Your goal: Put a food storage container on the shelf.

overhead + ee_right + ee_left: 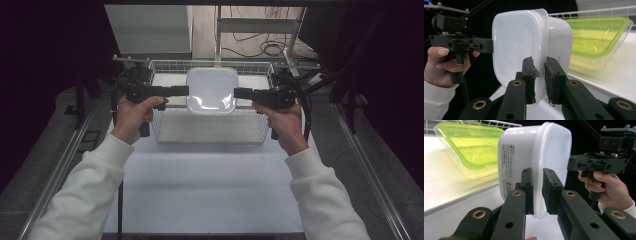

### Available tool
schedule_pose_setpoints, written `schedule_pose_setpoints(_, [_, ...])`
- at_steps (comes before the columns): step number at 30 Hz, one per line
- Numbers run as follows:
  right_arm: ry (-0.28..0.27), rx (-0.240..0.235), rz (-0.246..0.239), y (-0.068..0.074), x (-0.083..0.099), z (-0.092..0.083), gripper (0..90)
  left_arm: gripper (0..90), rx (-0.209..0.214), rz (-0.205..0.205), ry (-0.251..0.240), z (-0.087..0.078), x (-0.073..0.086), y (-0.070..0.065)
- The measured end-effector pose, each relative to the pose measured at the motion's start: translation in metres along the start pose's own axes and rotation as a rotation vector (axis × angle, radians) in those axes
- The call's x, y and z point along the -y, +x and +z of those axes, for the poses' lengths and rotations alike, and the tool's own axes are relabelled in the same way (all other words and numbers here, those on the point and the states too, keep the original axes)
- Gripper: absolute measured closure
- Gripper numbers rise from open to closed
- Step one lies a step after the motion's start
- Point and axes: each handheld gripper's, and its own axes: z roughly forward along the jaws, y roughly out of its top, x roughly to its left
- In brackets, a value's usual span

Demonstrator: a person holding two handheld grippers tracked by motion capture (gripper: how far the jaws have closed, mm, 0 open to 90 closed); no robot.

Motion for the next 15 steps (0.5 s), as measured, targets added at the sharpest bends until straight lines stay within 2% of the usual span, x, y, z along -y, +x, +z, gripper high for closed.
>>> schedule_pose_setpoints(6, [-0.003, 0.0, 0.009, -0.006, -0.014, 0.003, 78.0, 80.2, 0.001, 0.0, -0.002, 0.004, -0.014, 0.004])
schedule_pose_setpoints(15, [-0.014, -0.002, 0.024, -0.017, -0.038, 0.009, 78.1, 80.1, -0.007, -0.006, -0.011, 0.01, -0.043, 0.012])
